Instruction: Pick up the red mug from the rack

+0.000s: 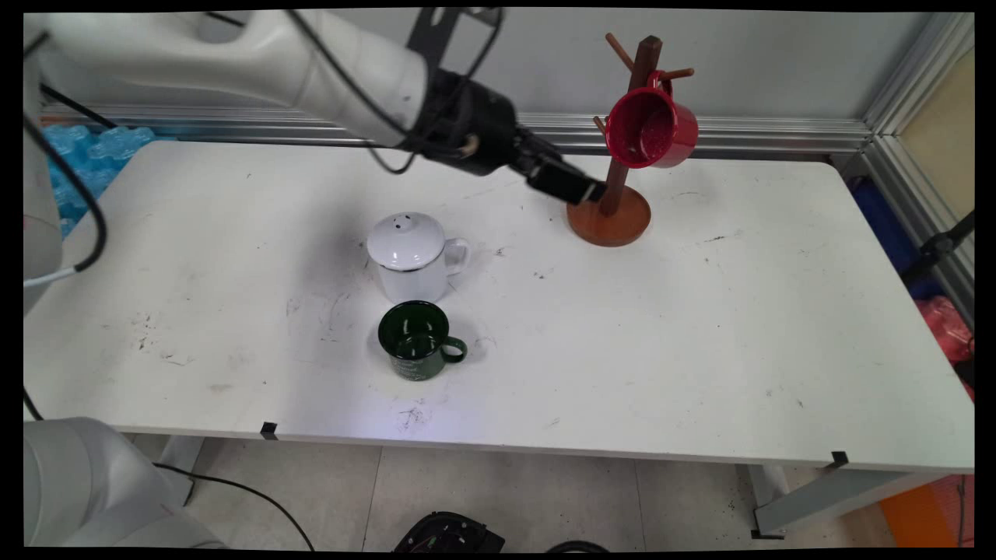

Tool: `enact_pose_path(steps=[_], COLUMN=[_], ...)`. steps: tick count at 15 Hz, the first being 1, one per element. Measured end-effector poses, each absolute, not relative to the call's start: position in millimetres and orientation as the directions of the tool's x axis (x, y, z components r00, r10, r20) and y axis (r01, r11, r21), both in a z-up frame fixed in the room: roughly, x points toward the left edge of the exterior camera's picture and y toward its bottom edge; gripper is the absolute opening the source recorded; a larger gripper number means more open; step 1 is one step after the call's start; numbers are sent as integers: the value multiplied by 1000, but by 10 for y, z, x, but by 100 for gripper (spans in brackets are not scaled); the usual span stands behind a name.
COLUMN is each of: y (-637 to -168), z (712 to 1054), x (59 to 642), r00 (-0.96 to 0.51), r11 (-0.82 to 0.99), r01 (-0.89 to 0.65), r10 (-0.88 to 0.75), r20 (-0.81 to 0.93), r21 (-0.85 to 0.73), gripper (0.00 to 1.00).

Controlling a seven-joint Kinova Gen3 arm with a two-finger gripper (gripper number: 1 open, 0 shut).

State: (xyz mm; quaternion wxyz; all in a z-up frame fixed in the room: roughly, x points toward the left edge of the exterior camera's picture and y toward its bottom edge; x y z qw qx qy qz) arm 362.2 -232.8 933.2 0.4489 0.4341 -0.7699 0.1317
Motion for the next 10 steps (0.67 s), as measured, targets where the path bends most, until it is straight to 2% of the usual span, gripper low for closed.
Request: enact_pose_path(steps=[10], y=[-2960], z=[9231], x=[3081], r00=[-107], r11=[489], r01=[-844], r10=[-557], r20=[823], r21=[221], gripper=[100])
